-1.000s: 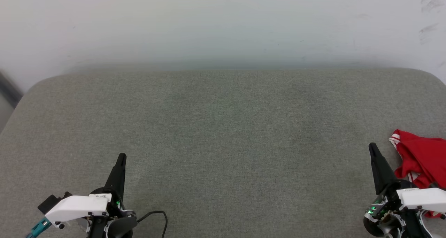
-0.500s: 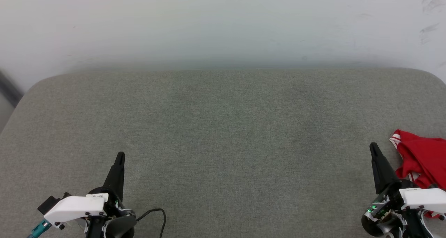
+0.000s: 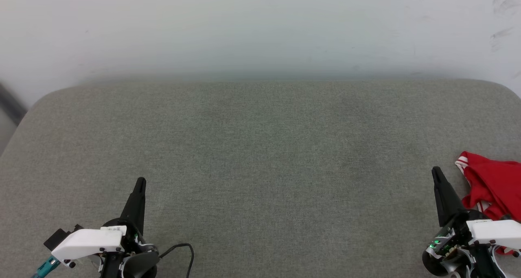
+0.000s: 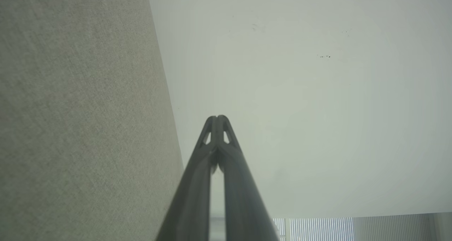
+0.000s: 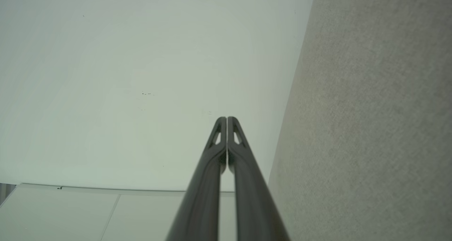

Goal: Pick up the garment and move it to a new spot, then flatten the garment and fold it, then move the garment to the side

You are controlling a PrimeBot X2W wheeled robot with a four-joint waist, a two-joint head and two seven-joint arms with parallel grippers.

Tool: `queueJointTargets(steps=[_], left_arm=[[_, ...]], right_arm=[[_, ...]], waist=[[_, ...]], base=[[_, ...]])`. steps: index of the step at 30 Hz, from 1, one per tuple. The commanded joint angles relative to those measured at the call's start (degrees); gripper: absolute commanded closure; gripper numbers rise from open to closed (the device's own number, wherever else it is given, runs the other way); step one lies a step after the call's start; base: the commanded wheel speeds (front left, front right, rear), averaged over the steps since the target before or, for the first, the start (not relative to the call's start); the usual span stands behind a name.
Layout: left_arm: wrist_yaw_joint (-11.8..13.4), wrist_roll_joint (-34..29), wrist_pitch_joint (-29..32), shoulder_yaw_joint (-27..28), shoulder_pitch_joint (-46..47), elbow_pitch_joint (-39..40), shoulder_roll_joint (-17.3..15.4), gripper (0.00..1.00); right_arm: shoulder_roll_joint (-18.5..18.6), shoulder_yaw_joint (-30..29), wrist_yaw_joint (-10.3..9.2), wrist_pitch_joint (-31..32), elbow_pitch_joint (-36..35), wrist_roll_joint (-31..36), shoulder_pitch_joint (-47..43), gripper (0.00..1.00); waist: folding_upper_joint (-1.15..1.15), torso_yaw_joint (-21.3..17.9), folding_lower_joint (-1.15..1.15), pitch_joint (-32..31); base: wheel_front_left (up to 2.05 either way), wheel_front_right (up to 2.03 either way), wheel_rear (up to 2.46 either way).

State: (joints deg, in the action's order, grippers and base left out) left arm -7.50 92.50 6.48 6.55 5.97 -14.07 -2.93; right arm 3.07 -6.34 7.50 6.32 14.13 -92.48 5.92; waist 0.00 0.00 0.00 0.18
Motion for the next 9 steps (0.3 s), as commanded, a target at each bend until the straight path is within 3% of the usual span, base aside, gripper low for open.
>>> queueJointTargets(steps=[1,9], left_arm=[[-0.19,-0.05,0.19,0.14,0.47,-0.01,0.09,1.00],[-0.19,-0.08,0.21,0.16,0.46,0.00,0.10,1.00]], right_arm=[[-0.06,-0.06,-0.02,0.07,0.04,-0.13,0.63,1.00],[-0.09,-0.09,-0.03,0.11,0.04,-0.09,0.63,1.00]], waist=[[0.00,0.00,0.00,0.00],[0.00,0.00,0.00,0.00]], base=[[0.00,0.00,0.00],[0.00,0.00,0.00]])
